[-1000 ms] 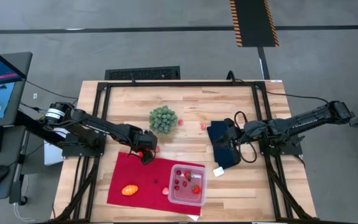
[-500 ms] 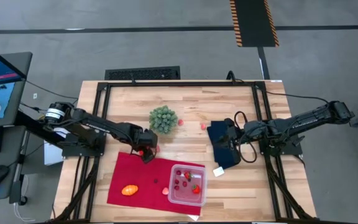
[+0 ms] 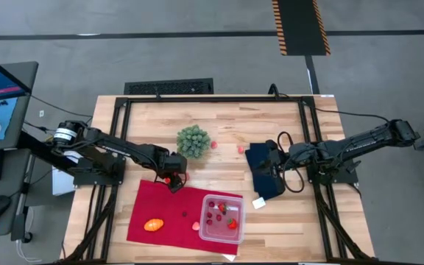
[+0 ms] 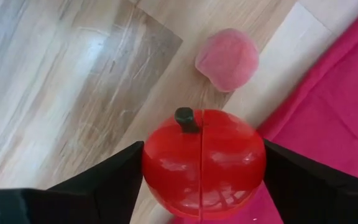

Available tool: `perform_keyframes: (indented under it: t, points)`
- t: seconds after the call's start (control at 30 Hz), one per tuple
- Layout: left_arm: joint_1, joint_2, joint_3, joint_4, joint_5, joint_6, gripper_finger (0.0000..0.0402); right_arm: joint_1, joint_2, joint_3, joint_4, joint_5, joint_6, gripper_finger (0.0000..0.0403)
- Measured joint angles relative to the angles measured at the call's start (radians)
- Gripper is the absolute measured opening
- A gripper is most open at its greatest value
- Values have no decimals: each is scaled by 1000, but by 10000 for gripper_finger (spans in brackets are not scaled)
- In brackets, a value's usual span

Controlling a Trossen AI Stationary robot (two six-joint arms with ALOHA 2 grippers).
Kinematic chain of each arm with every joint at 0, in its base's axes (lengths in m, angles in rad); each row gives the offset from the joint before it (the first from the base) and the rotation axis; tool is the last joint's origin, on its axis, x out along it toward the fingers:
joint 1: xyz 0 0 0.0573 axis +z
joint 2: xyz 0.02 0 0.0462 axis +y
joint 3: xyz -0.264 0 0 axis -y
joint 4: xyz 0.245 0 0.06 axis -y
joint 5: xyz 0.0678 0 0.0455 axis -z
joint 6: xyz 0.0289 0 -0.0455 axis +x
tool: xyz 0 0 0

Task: Pick and placing Produce into tupperware
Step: Put the apple into the transparent bin

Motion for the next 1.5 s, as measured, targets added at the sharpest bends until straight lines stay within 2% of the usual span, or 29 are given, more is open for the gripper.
perform_keyframes:
  t: [0.27,0.4,0.57,0.67,0.87,1.0,1.2,1.5]
  points:
    - [1,-1,0,-1,-3,34,260,0,0,0,0,0,0,77]
    - [1,-1,0,-11,-5,9,259,0,0,0,0,0,0,77]
    - [-1,-23,0,-18,-7,-6,283,0,0,0,0,0,0,77]
    - [-5,-55,3,-17,-14,-21,283,0,0,0,0,0,0,77]
    - [-31,-101,3,-7,-78,-43,260,0,0,0,0,0,0,77]
    - [-63,-125,3,45,-101,-9,263,0,0,0,0,0,0,77]
    - [-122,-140,15,104,-176,-56,282,0,0,0,0,0,0,77]
    - [-267,-107,80,231,-373,-68,265,0,0,0,-2,0,0,77]
